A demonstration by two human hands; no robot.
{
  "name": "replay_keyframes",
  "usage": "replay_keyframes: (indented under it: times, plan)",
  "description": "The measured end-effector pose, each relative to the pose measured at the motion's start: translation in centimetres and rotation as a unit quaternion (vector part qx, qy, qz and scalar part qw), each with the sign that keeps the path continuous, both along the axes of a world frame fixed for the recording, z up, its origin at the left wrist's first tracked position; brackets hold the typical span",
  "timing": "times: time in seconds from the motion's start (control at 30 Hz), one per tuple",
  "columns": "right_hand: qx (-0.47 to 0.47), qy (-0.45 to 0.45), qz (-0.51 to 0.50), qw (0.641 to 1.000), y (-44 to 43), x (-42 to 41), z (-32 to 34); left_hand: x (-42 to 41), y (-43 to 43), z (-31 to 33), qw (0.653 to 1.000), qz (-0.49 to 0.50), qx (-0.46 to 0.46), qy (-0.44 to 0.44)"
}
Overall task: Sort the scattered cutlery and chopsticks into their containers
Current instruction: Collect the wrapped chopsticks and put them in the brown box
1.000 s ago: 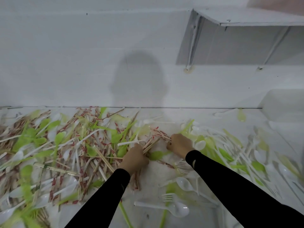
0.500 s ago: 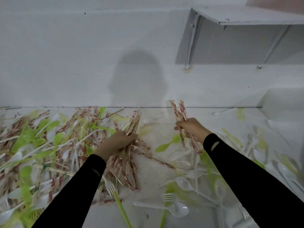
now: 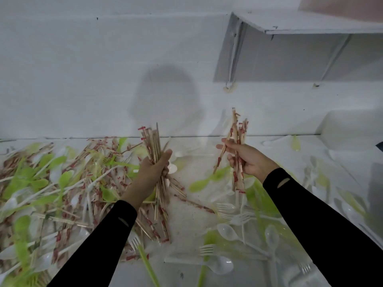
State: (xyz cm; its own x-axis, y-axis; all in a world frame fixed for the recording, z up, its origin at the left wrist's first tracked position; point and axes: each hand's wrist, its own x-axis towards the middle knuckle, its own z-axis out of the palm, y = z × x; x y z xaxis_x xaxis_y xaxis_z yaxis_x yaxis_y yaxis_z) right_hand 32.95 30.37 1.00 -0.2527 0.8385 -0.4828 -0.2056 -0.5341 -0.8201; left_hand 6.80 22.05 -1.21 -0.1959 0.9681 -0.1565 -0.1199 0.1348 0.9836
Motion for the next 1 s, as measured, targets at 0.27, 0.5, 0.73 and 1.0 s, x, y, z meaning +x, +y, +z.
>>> replay_keyframes:
  times: [0.27, 0.5, 0.73, 1.0]
  plan:
    - [0.083, -0.049, 0.007, 0.995, -1.0, -0.6, 1.0, 1.0, 0.3, -1.9, 0.955, -0.075, 0.095, 0.271]
    - [0.058, -0.166, 0.110, 0.978, -4.8, -3.8, -1.3, -0.9, 1.8, -6.6, 0.721, -0.376, 0.021, 0.582]
    - [0.048, -0.182, 0.142, 0.972, -5.8, -3.9, -3.6, -1.3, 1.6, -7.5, 0.647, -0.363, 0.091, 0.665]
    - [0.036, -0.180, 0.106, 0.977, -5.8, -1.8, -4.3, -2.5, 1.3, -8.2, 0.610, -0.305, 0.264, 0.682]
